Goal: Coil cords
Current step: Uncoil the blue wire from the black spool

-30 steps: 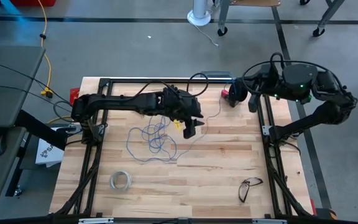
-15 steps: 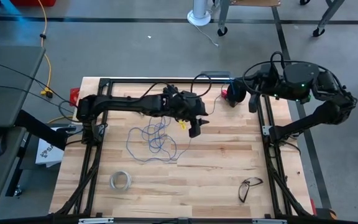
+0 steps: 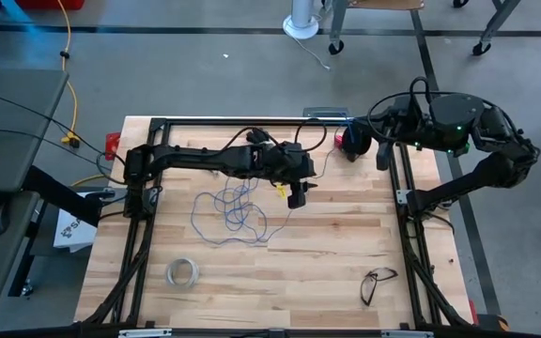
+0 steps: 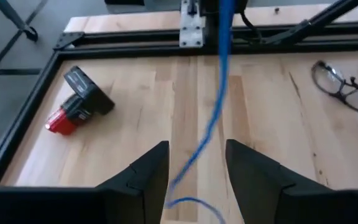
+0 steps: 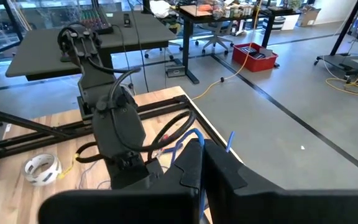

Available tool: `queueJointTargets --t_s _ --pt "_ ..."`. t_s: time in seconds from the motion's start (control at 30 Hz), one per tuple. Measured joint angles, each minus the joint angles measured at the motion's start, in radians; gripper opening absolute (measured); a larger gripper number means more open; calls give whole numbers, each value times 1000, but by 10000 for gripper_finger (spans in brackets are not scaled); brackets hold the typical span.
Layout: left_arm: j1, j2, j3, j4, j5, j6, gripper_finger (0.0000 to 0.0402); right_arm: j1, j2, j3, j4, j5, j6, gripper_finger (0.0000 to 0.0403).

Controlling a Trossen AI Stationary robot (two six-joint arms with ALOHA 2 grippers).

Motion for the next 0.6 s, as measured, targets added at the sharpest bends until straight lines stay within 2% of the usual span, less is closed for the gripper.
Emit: queueJointTargets --t_s 0.27,0.37,0.53,0.6 --pt "-3 0 0 4 -6 40 143 0 0 0 0 0 0 0" --pt "-3 0 0 4 -22 52 108 0 0 0 0 0 0 0" --pt "-3 0 0 1 -20 54 24 0 0 0 0 0 0 0" --pt "-3 0 0 6 -4 52 7 0 0 0 1 0 0 0"
